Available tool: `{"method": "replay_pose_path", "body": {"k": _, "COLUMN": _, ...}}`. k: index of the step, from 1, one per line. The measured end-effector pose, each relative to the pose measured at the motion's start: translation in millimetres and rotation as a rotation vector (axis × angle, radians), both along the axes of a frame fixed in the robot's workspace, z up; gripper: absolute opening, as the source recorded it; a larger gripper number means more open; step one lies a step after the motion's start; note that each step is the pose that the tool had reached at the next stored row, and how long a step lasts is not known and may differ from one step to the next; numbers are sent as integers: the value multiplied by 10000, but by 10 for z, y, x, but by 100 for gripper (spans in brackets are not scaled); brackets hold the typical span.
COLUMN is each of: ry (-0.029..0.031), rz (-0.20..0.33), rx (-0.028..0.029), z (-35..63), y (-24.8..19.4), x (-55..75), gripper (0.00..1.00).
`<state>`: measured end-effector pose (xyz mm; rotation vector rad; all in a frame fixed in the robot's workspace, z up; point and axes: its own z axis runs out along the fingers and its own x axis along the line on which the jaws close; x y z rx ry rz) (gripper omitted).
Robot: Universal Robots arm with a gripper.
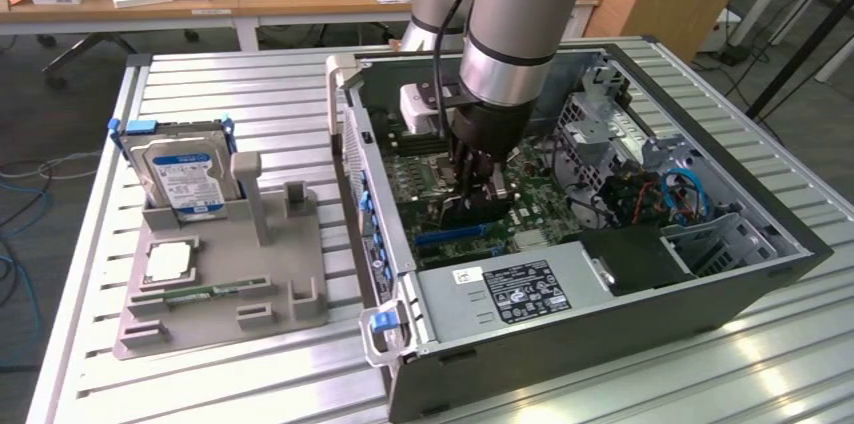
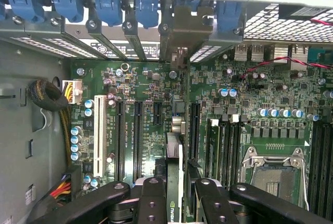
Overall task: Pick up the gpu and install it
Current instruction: 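Insert the gpu into the slot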
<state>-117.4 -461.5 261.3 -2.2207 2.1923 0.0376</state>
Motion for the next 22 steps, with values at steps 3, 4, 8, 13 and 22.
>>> {"method": "replay_pose_path", "body": {"k": 3, "ry": 0, "rz": 0, "rx": -1, "z": -4, "y": 0, "x": 0, "gripper": 26}}
{"method": "replay_pose_path", "body": {"k": 4, "ry": 1, "rz": 0, "rx": -2, "z": -4, "y": 0, "x": 0, "gripper": 26}}
{"method": "replay_pose_path", "body": {"k": 8, "ry": -1, "rz": 0, "rx": 2, "z": -11, "y": 0, "x": 0, "gripper": 26}}
{"method": "replay_pose_path", "body": {"k": 13, "ry": 1, "rz": 0, "rx": -1, "z": -12, "y": 0, "x": 0, "gripper": 26}}
{"method": "replay_pose_path", "body": {"k": 22, "ry": -1, "rz": 0, "rx": 1, "z": -31, "y": 0, "x": 0, "gripper": 26}}
